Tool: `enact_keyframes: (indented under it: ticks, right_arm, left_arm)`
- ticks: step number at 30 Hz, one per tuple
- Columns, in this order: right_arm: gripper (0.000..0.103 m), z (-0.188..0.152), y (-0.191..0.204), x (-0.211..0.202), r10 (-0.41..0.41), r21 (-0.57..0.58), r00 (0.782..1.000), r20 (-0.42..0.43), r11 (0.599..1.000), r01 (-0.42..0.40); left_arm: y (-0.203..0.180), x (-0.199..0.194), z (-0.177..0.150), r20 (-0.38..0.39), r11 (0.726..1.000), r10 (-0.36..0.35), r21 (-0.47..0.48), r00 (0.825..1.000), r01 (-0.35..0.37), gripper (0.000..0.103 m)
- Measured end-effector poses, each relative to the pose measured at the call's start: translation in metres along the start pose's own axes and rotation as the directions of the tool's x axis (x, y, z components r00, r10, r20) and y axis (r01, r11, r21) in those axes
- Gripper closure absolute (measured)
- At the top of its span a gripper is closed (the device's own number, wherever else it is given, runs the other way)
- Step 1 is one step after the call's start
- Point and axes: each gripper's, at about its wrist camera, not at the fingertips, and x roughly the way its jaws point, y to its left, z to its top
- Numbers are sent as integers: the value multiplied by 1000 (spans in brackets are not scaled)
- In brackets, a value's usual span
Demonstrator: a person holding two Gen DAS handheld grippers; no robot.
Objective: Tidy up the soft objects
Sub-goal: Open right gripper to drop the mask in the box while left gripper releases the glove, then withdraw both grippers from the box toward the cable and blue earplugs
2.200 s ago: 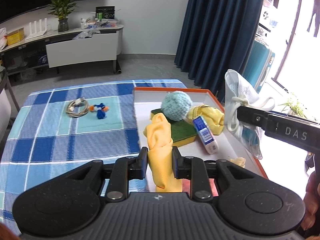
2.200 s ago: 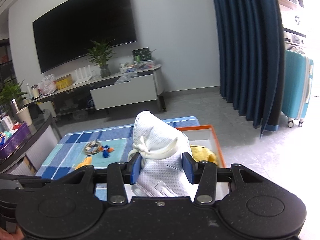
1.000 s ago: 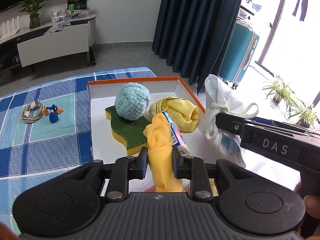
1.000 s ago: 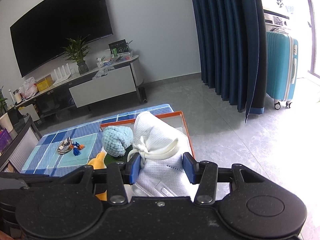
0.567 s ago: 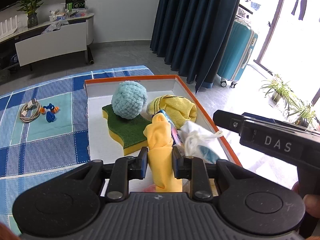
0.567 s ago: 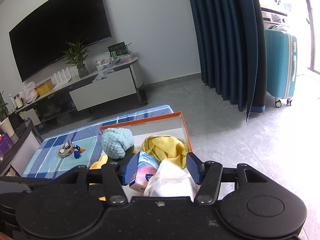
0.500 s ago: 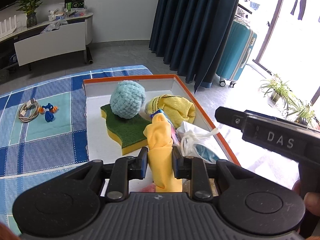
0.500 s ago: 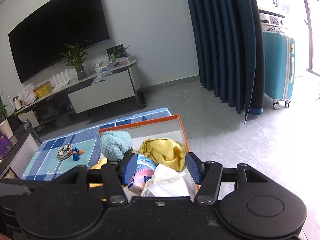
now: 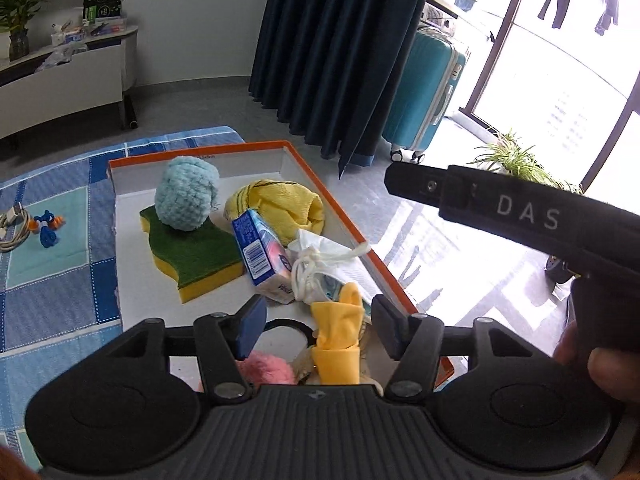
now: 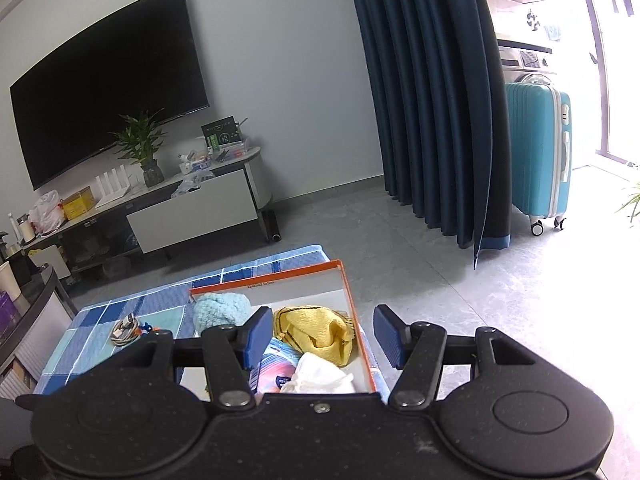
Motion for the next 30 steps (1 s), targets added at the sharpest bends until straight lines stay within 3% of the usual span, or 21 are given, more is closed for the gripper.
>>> enact_keyframes:
  ticks: [12,20,30]
  right_arm:
    - [32,-2,43,6,73,-72,997,-26,995,-75]
    - [32,-6,85,21,142,-121,987,-74,981,-150]
    - [32,-8,131,39,206,-180,970,-133,957,-228]
  left_arm:
    - [47,-31,4,44,981,163,-114,986,-157,35]
    - [92,-57,-2,35,947,276,-183,961,-265,35]
    - [133,-82,-2,37,910,361,-233,932,-344,34]
